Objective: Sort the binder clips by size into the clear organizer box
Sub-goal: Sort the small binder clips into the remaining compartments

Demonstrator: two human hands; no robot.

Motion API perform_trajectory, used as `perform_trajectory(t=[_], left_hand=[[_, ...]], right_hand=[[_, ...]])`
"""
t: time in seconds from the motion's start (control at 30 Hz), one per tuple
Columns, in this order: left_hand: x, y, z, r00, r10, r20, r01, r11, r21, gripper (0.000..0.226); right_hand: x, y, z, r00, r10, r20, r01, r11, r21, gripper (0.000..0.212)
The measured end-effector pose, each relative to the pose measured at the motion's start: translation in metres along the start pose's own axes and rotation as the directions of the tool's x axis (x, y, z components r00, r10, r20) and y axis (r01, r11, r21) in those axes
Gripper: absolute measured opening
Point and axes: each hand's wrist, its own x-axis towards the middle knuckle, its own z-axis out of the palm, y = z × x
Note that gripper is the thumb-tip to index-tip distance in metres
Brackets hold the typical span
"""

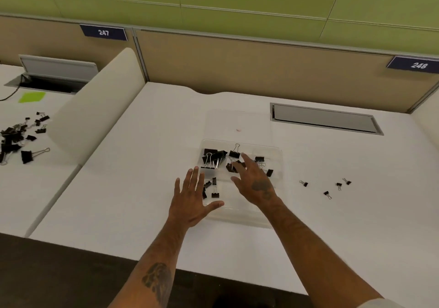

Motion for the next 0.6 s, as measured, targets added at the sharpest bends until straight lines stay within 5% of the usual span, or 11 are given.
perform_trajectory(t=[0.33, 0.6], left_hand=[[0.046, 0.099, -0.001, 0.976, 0.209, -0.063, -0.208, 0.978, 0.008, 0.1], [0.081, 0.207, 0.018, 0.946, 0.325, -0.02, -0.325, 0.946, 0.003, 0.094]], right_hand=[[-0.077, 0.109, -0.032, 0.943, 0.331, -0.032, -0.333, 0.935, -0.12, 0.066], [-0.13, 0.207, -0.04, 0.883, 0.467, 0.047, -0.46, 0.881, -0.113, 0.055]])
